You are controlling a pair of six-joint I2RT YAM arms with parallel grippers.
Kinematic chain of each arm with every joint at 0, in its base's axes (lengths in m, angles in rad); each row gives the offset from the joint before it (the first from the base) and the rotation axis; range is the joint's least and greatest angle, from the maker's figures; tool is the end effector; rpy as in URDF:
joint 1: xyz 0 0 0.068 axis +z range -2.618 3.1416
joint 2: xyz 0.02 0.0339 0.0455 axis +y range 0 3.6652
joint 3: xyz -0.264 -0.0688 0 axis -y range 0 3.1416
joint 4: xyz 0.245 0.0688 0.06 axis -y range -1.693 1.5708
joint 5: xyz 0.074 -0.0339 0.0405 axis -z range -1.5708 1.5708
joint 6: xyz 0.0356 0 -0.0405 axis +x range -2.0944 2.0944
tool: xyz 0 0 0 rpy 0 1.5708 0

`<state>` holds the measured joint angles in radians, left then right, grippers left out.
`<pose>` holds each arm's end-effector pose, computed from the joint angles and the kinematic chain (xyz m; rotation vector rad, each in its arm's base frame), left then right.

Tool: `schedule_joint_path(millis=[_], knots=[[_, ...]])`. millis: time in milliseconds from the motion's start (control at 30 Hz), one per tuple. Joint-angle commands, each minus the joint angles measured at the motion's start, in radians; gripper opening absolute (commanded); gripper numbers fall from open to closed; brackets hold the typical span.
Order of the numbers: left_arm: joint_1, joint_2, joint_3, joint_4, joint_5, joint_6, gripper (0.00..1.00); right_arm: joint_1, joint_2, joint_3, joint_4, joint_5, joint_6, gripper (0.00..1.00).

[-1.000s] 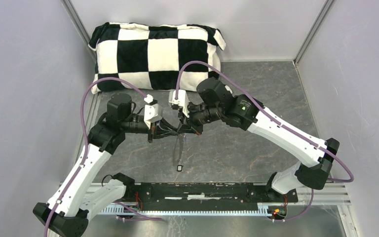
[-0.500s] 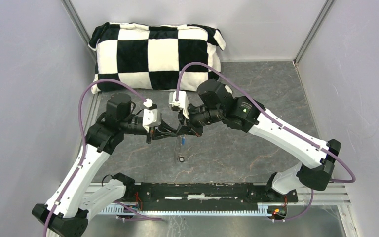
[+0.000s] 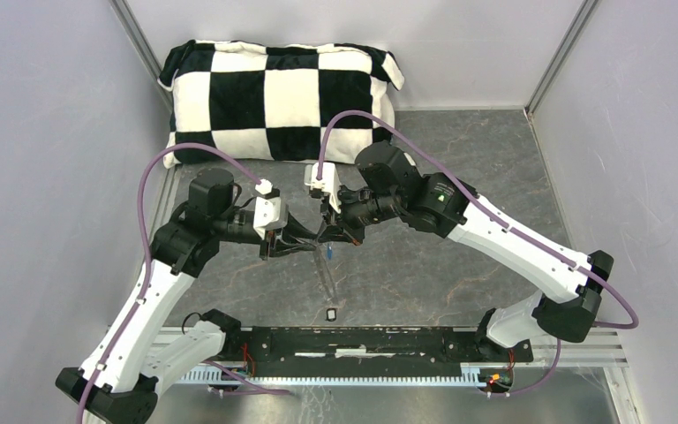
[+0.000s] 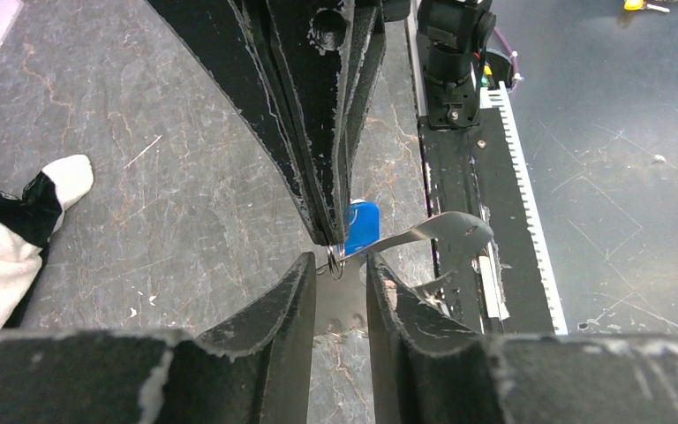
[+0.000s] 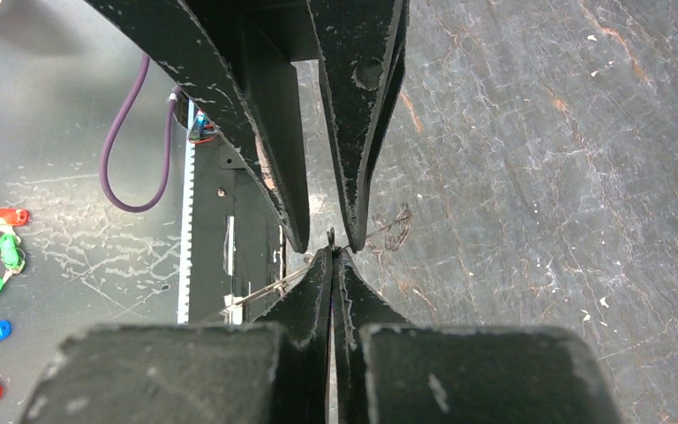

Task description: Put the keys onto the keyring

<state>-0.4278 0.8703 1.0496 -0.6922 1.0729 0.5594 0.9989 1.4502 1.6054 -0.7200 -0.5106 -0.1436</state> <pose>0.1321 -0.0946 0.3734 1.4233 1.3067 -1.0127 0.1530 0.2699 0.4165 -1.4648 1.6909 1.0312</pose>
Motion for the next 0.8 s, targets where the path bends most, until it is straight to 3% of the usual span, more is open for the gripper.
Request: schedule_joint_path(millis=[0, 300, 633, 700, 767], knots=[[-0.002, 0.0, 0.037, -0.041, -0.016, 0.05, 0.33, -0.001, -0.045, 0.027, 0.05, -0.014, 0.002, 0.0], [-0.002, 0.051, 0.052, -0.029, -0.007, 0.037, 0.06, 0.004, -0.032, 0.027, 0.062, -0.034, 0.005, 0.0], [-0.006, 0.044, 0.028, -0.032, -0.002, 0.03, 0.02, 0.007, -0.022, 0.021, 0.108, -0.077, 0.031, 0.0], [-0.006, 0.042, 0.03, -0.018, -0.014, 0.022, 0.02, 0.006, -0.032, 0.011, 0.127, -0.061, 0.048, 0.07], [-0.006, 0.025, 0.014, 0.051, -0.052, -0.042, 0.02, 0.0, -0.063, -0.012, 0.158, -0.036, 0.073, 0.21]])
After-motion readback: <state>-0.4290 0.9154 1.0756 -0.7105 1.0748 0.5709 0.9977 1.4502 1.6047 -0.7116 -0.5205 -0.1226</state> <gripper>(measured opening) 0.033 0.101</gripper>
